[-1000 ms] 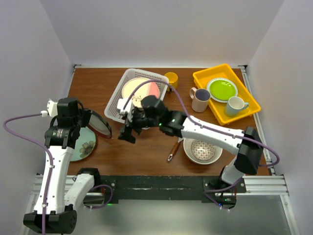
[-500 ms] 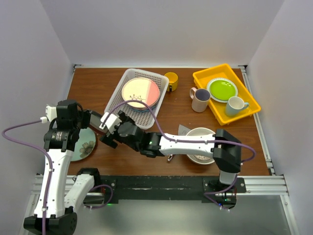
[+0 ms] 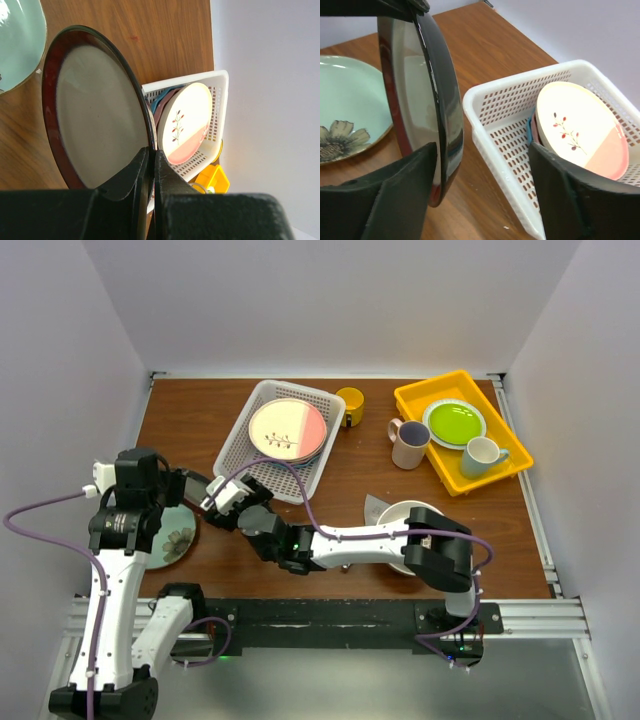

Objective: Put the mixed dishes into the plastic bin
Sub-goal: Pick up the plate from the corner of the board, then place the plate in the plastic bin.

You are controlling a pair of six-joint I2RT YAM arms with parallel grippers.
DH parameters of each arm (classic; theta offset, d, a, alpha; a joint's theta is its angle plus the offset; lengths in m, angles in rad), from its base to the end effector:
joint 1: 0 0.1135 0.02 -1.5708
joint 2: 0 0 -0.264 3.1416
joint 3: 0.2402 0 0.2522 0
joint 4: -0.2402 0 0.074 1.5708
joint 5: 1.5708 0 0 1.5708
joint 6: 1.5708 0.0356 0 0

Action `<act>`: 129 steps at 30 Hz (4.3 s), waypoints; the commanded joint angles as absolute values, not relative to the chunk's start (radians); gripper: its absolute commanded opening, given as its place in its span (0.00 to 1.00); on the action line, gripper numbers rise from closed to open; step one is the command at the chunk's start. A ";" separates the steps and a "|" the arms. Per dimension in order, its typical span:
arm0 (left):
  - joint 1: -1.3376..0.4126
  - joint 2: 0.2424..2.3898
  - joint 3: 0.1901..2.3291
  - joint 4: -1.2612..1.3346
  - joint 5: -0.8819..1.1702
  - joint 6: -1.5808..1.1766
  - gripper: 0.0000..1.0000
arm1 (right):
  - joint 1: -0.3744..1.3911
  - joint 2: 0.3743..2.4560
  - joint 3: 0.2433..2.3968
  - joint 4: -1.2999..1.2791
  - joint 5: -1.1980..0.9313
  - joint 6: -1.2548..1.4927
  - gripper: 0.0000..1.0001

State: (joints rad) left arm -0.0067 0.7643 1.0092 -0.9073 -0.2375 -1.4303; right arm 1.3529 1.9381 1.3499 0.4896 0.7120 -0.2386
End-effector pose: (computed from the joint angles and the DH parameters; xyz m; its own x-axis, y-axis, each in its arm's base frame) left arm 0.1382 0.0074 0.3470 0.0911 -0.9630 -0.2537 -0.6340 0.1404 -0.7605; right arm 0.1205 0.4366 0.2639 0.1208 -0.2821 -0.9518 -0.5867 0.7531 -0.2977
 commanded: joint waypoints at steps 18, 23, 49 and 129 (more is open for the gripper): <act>0.000 0.715 1.065 -0.798 -0.224 -1.464 0.11 | 1.353 1.844 1.416 0.349 0.655 -0.114 0.00; 0.000 0.719 1.098 -0.765 -0.201 -1.381 0.59 | 1.309 1.799 1.482 0.189 0.563 -0.008 0.00; -0.018 0.569 0.999 -0.351 0.164 -0.546 0.91 | 0.758 1.713 1.664 -0.110 -0.147 0.465 0.00; -0.046 0.459 0.568 -0.238 0.130 -0.351 0.91 | 0.503 2.005 1.792 -0.221 -0.167 0.577 0.55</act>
